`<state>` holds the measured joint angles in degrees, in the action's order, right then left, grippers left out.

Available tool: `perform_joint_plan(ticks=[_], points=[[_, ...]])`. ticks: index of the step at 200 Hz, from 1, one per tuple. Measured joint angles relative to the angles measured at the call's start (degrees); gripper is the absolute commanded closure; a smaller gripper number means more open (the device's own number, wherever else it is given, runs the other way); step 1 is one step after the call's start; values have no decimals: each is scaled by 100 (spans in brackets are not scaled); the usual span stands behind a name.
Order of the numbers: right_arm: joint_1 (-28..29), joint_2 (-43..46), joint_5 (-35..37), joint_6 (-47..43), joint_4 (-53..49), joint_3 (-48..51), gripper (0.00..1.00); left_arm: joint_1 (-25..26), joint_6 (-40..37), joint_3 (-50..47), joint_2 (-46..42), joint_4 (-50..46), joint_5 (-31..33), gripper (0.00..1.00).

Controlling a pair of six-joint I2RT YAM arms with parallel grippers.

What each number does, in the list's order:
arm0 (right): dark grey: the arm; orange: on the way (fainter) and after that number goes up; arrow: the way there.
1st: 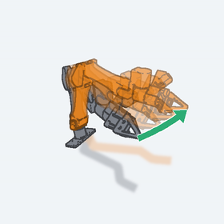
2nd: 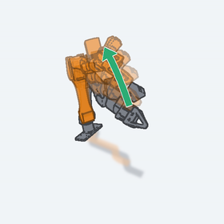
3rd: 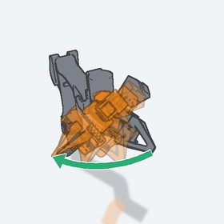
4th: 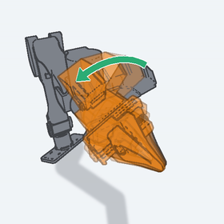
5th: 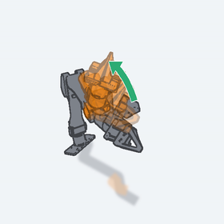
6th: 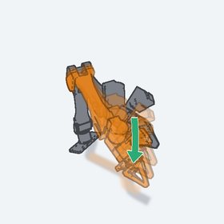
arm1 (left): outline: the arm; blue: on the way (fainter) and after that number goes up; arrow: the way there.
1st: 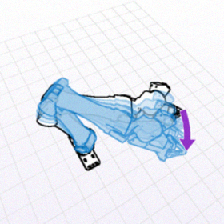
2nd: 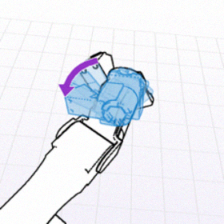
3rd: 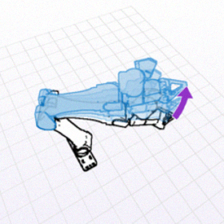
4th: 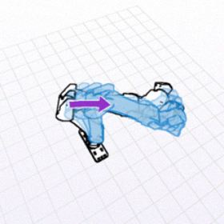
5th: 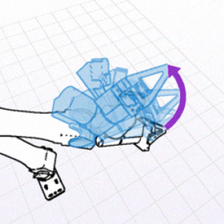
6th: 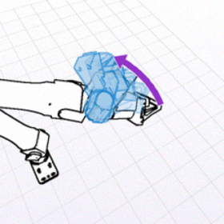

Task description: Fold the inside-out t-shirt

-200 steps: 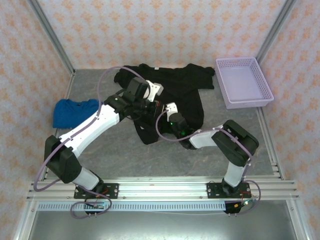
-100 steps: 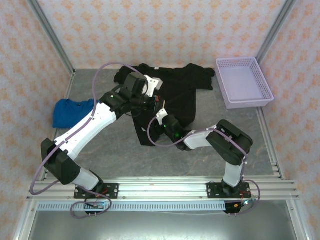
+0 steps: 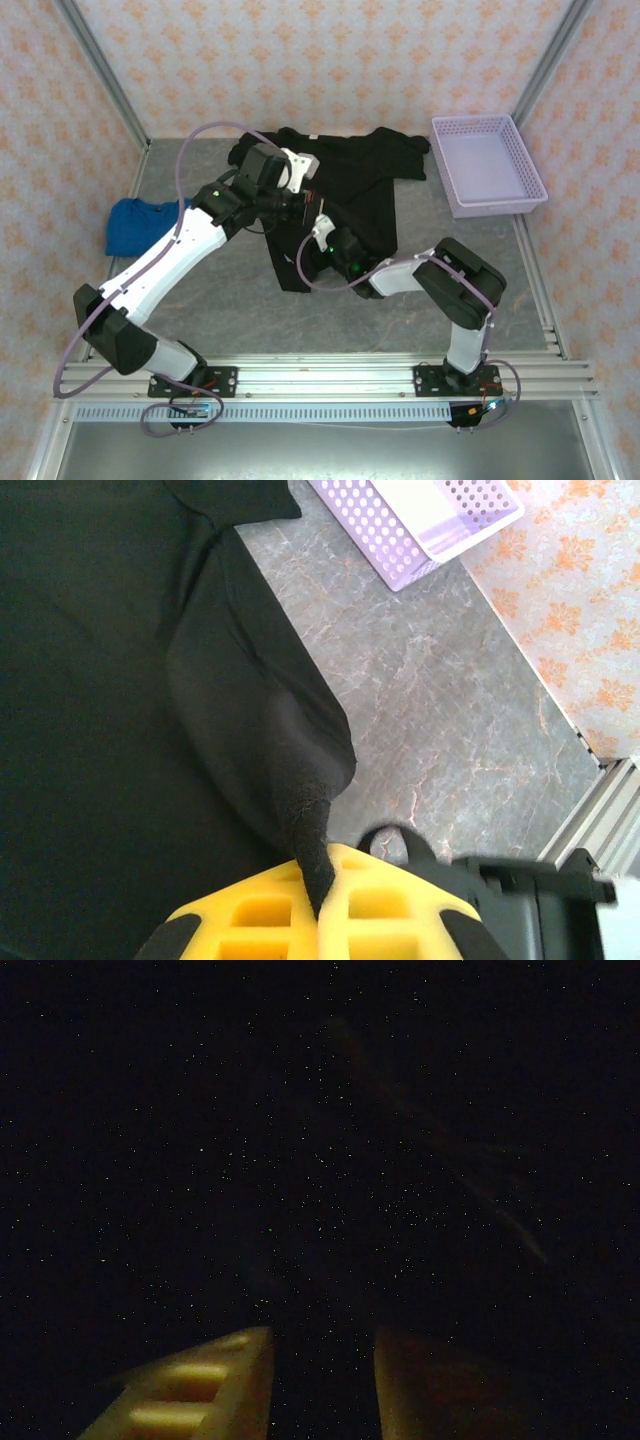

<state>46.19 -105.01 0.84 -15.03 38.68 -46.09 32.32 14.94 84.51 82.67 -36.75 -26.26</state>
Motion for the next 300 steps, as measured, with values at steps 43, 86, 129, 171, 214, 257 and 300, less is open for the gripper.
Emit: perform_joint_plan(ticks=[43,86,129,171,214,257,300], points=[[-442,-26,-48,229,-308,-507,69,-11,-146,-155,-483,-4,-136,100],[-551,-28,-166,610,-636,-625,67,-11,-282,-155,-503,11,-398,100],[-505,-212,295,662,-1443,-1394,62,28,-142,76,-490,76,-903,100],[-461,-446,717,625,-1974,-1759,59,649,-153,907,-452,74,-1029,100],[-579,-409,953,649,-2350,-1727,58,859,-195,1115,-452,0,-1084,100],[-743,11,1045,719,-2756,-1384,52,903,-302,890,-590,20,-1117,100],[-745,-378,1036,675,-3348,-2055,43,1027,-302,1119,-564,170,-1255,100]])
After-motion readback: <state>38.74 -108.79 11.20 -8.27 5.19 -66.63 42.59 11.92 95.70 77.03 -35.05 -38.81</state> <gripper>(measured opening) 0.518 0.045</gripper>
